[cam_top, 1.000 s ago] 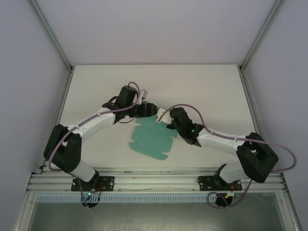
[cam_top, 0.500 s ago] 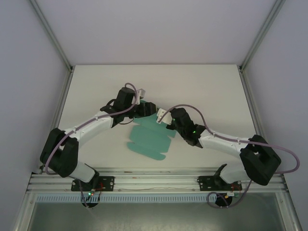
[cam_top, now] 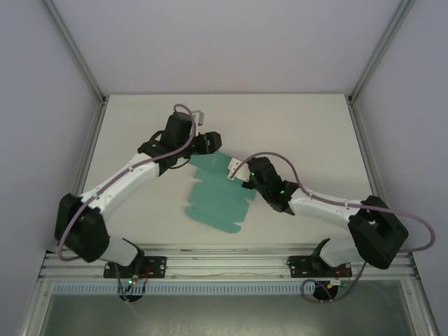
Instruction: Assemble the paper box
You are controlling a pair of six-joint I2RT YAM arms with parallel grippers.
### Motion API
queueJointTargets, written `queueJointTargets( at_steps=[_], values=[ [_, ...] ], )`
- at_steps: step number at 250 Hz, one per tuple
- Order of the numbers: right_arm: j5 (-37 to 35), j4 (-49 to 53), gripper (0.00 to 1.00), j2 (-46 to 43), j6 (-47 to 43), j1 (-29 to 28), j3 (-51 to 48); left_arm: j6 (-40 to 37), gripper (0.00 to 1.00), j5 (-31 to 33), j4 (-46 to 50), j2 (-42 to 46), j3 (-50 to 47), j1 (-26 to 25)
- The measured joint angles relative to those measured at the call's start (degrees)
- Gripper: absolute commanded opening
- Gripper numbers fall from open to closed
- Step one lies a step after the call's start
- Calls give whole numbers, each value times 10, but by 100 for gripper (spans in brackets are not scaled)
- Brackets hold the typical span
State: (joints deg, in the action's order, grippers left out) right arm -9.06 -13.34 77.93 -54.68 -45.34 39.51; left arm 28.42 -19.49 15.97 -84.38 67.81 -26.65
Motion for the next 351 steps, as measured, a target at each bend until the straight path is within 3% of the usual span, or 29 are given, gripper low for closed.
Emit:
queueJointTargets(
  at_steps=[65,106,183,242,265,307,329,351],
  values=[
    [0,0,0,0,2,0,0,44,65,-78,-47,-46,-47,-3],
    [11,0,0,6,6,0,0,120,52,-134,-165,-51,-112,-7],
    [-2,0,0,14,6,-2,0,192,27,-146,-229,-80,-113,-7],
    [-36,22,0,14,20,-5,5,205,24,-146,-223,-111,-80,-14],
    [-47,33,0,13,41,-5,10,192,34,-151,-207,-123,-56,-14],
    [-46,33,0,-4,56,-9,9,143,79,-156,-186,-114,-51,-16],
    [-44,29,0,-10,54,-10,5,110,99,-125,-168,-67,-79,-17],
    [-42,21,0,-19,54,-10,-2,86,100,-76,-142,9,-131,-12]
  ],
)
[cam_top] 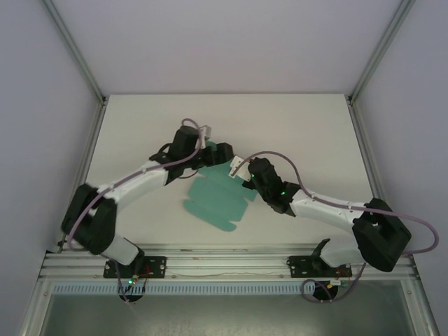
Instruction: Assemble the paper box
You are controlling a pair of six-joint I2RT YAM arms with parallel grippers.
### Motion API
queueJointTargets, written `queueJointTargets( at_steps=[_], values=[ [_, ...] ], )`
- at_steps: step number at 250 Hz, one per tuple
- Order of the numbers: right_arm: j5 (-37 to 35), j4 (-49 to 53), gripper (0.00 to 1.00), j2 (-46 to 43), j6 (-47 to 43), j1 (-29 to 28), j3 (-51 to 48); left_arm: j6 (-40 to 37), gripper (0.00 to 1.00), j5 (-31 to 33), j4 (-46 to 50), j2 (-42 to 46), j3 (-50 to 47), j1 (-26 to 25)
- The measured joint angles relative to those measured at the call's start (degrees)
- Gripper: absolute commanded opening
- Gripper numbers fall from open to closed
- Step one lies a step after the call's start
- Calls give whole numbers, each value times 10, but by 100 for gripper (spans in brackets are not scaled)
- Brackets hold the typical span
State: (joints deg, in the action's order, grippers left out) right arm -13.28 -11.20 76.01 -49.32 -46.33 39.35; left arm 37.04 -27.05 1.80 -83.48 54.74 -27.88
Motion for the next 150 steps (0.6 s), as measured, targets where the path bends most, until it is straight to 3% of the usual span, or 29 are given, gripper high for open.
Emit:
queueJointTargets(
  at_steps=[41,72,100,150],
  values=[
    [31,-7,0,-28,3,12,-20,-27,100,118,68,150,-85,25],
    [68,-7,0,-57,13,23,-32,-29,100,172,86,206,-149,104],
    [92,-7,0,-75,24,29,-37,-30,100,183,86,195,-197,162],
    [118,-9,0,-85,43,31,-43,-67,94,119,33,128,-204,170]
  ],
)
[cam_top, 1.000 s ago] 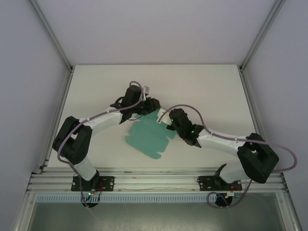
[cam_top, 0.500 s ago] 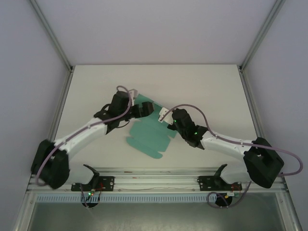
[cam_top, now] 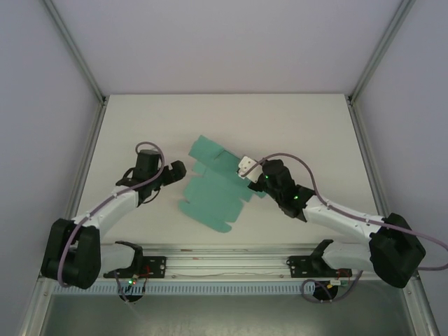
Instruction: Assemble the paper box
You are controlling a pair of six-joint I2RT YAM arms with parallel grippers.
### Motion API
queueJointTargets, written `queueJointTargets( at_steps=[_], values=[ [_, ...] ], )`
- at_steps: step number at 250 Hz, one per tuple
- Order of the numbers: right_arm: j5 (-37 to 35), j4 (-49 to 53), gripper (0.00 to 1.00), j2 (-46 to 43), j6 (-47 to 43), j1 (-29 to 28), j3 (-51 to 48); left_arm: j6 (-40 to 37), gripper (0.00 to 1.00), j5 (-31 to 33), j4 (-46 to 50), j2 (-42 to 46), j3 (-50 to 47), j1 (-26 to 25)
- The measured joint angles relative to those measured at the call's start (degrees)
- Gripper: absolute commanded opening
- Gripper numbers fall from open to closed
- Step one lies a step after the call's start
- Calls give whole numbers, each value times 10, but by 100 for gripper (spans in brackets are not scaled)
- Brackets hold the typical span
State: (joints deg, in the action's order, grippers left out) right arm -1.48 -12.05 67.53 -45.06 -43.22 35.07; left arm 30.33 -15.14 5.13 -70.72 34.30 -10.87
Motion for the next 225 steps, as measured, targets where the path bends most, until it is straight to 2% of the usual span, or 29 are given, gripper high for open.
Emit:
queueJointTargets(
  at_steps=[25,78,135,153,168,225],
  values=[
    [7,-3,0,0,9,2,-3,-15,90,-57,-60,-20,-10,0],
    [17,-7,0,-2,25,8,-14,-41,89,-185,-189,-26,-61,0],
    [54,-18,0,-32,54,21,-26,-64,82,-261,-272,-48,-71,-24],
    [65,-26,0,-33,61,23,-26,-64,77,-283,-300,-75,-71,-32],
    [71,-28,0,-33,64,26,-26,-64,67,-299,-318,-100,-68,-37],
    [86,-25,0,-33,71,33,-26,-45,40,-340,-379,-162,-39,-45]
  ],
)
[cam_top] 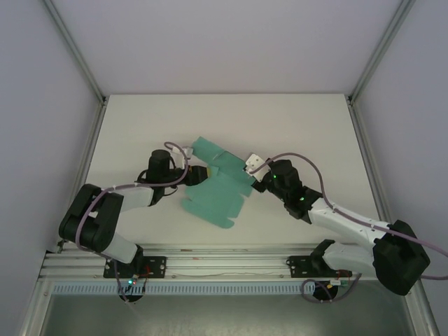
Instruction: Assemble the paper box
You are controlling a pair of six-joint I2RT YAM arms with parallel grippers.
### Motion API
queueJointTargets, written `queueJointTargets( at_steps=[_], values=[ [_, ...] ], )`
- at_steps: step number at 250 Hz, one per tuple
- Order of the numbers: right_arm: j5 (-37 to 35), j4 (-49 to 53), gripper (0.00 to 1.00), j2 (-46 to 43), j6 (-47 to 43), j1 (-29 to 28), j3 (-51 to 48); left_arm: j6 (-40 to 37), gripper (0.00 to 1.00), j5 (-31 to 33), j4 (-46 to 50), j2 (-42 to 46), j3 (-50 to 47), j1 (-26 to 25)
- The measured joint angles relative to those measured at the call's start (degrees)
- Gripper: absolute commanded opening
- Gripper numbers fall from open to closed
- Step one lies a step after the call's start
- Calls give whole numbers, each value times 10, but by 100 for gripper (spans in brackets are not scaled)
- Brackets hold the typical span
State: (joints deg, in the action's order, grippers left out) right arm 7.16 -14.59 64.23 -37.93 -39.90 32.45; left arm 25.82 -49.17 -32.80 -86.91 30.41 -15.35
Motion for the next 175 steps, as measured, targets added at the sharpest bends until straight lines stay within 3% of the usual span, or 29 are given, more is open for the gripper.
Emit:
queueJointTargets(
  at_steps=[26,86,148,166,175],
  values=[
    [7,1,0,0,0,2,0,9,23,-12,-22,-16,5,0],
    [8,7,0,3,-2,6,0,18,0,-16,-30,-32,12,0],
    [1,28,0,8,-27,6,14,-2,0,18,31,-17,30,-11],
    [-5,40,0,12,-42,6,23,-8,12,32,56,-5,33,-16],
    [-9,46,0,14,-53,6,29,-13,32,37,66,2,33,-16]
  ],
)
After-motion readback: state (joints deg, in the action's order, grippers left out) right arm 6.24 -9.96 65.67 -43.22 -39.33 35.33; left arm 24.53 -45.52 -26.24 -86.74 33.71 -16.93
